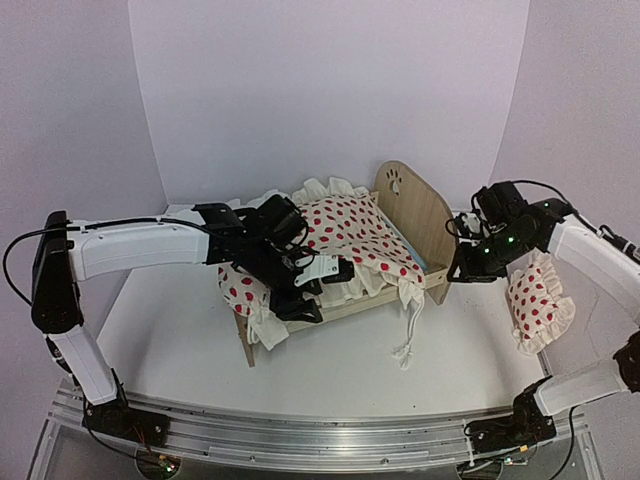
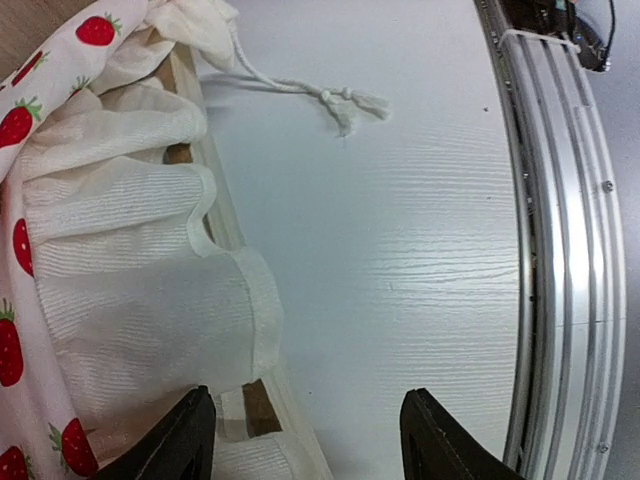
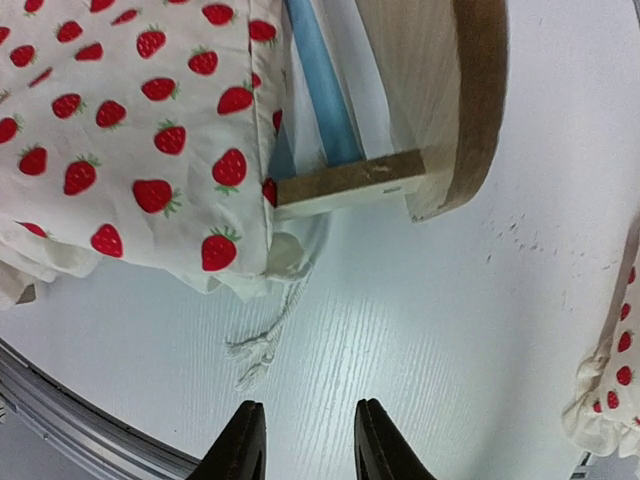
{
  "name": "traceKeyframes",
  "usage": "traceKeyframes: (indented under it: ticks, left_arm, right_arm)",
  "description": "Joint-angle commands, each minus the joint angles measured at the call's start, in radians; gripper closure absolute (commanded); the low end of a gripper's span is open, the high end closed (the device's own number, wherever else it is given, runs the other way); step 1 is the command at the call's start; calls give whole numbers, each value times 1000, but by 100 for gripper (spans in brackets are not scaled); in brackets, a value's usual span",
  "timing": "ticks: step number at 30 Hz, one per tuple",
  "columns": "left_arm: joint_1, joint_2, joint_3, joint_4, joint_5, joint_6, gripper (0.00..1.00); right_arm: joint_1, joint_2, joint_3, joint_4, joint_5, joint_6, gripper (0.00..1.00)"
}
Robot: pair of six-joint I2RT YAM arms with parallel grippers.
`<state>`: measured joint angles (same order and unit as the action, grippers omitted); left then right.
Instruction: Set up the pet bed
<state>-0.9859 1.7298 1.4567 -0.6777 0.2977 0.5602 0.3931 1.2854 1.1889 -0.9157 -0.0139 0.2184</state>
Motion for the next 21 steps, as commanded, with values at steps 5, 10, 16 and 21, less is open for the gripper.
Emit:
traceKeyframes:
  ticks: [5, 10, 16, 21]
  left_arm:
    - [6, 41, -55, 137, -194, 12, 32]
    - [12, 36, -105, 111, -197, -12, 30]
    - [12, 45, -153, 122, -198, -53, 33]
    - [15, 37, -156, 125, -226, -51, 37]
  right_arm:
    - [94, -216, -473, 540, -47, 68, 72]
    - [113, -227, -634, 721, 87, 68, 72]
    - [113, -160, -766, 1021, 117, 138, 70]
    - [117, -54, -801, 1187, 99, 200, 65]
